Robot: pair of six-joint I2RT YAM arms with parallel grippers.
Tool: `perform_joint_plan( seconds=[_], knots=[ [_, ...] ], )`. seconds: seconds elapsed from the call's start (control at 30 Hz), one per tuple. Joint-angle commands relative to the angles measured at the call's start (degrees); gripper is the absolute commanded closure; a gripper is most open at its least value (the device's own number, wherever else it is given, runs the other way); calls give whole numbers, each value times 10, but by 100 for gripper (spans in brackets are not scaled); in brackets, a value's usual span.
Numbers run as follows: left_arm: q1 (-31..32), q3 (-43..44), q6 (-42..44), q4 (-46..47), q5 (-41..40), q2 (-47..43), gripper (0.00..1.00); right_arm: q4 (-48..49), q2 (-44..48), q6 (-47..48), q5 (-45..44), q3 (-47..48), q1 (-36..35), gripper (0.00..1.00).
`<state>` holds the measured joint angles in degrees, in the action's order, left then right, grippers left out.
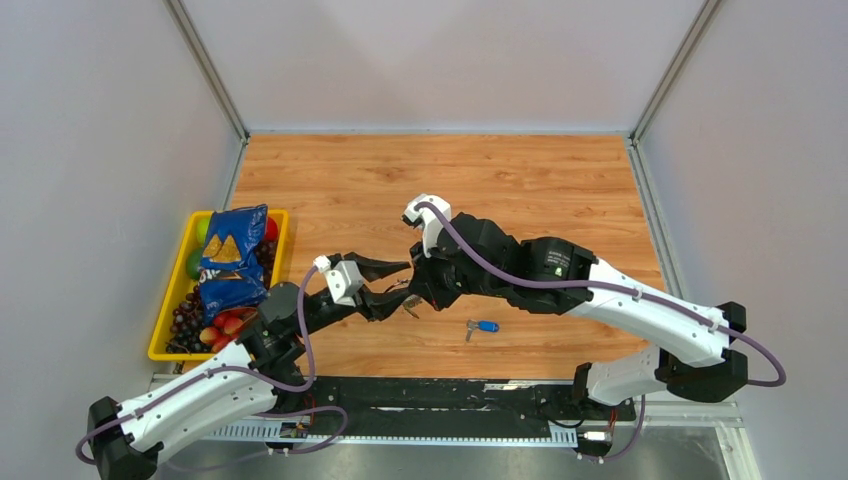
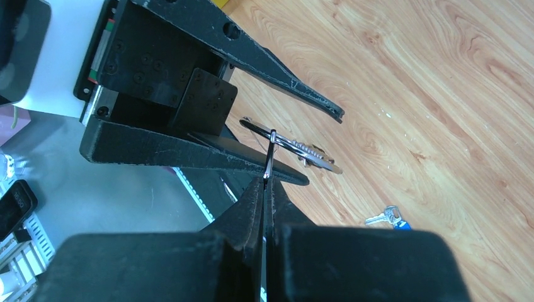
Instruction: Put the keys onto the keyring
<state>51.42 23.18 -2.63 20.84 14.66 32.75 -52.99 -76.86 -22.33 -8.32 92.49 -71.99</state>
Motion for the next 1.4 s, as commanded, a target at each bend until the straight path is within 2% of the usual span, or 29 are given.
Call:
perform_joint_plan(
  seconds=[0.0,0.07,0.13,0.33,0.43,0.6,0.63,0.7,0.83,1.13,1.37],
  knots=[
    [11,-8,25,63,-9,4,45,5,-4,-2,16,33,-2,100],
    [14,-15,38,75,-10,6,48,4,-6,-4,17,35,-2,100],
    [17,-18,43,85,-10,9,56,2,-8,-6,17,39,-2,100],
    [21,-32,46,111,-6,13,88,-1,-15,-11,23,51,-2,100],
    [21,-36,43,121,-5,7,98,-6,-17,-11,20,53,-2,100],
    [22,-31,21,113,-7,-13,99,-10,-15,-15,16,48,-2,99],
    [22,-29,15,105,-10,-16,99,-9,-14,-14,16,47,-2,94],
    [22,-19,1,82,-15,-21,99,-9,-9,-11,10,46,-2,73],
    [22,-5,-28,47,-15,-28,100,-4,7,4,-16,46,-2,60],
    [22,9,-108,2,-2,-41,100,32,16,62,-3,41,-2,58],
    [22,22,-156,-30,6,-42,100,35,-6,73,31,56,-2,61]
  ],
)
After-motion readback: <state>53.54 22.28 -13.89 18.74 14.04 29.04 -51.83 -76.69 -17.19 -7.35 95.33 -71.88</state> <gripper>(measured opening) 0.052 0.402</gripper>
